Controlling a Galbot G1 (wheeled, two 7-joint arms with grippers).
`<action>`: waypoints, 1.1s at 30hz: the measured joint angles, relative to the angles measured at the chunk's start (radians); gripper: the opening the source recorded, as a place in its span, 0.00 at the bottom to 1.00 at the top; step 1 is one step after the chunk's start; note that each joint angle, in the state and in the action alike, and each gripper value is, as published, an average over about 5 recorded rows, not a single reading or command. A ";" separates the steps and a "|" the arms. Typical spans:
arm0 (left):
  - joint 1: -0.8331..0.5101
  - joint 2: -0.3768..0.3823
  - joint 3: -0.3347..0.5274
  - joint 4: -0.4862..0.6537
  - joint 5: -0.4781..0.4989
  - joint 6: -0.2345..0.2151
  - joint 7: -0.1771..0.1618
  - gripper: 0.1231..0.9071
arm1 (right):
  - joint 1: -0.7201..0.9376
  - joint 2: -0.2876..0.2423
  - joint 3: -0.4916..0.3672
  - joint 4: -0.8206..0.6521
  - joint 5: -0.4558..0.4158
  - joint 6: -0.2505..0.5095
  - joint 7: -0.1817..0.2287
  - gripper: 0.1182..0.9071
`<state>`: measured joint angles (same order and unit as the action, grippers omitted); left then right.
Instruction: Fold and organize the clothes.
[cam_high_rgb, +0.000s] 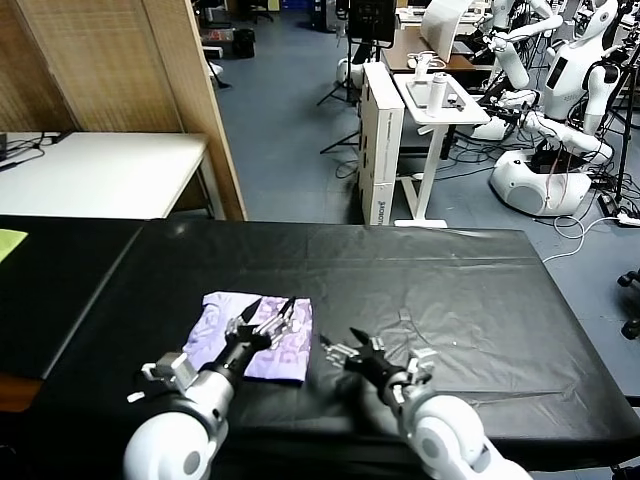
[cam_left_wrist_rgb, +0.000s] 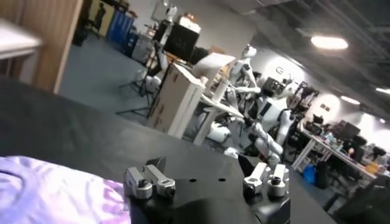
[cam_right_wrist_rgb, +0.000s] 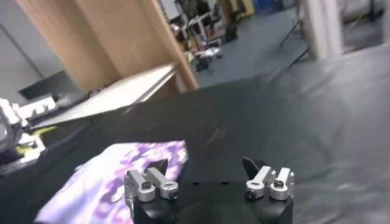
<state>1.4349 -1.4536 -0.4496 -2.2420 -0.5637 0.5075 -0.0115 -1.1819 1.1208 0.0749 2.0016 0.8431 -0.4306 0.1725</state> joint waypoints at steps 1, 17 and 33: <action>0.003 -0.001 -0.001 -0.003 0.001 -0.001 0.000 1.00 | 0.011 0.006 -0.016 -0.011 0.000 0.000 0.000 1.00; 0.020 -0.006 -0.023 -0.015 0.003 -0.009 -0.001 1.00 | 0.079 0.065 -0.092 -0.141 -0.009 0.004 -0.016 0.09; 0.022 -0.001 -0.045 0.013 0.008 -0.037 0.000 1.00 | -0.011 -0.022 0.057 -0.077 0.001 -0.007 -0.007 0.03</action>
<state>1.4566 -1.4544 -0.4950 -2.2289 -0.5553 0.4703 -0.0115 -1.1926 1.0991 0.1322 1.9242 0.8444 -0.4375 0.1656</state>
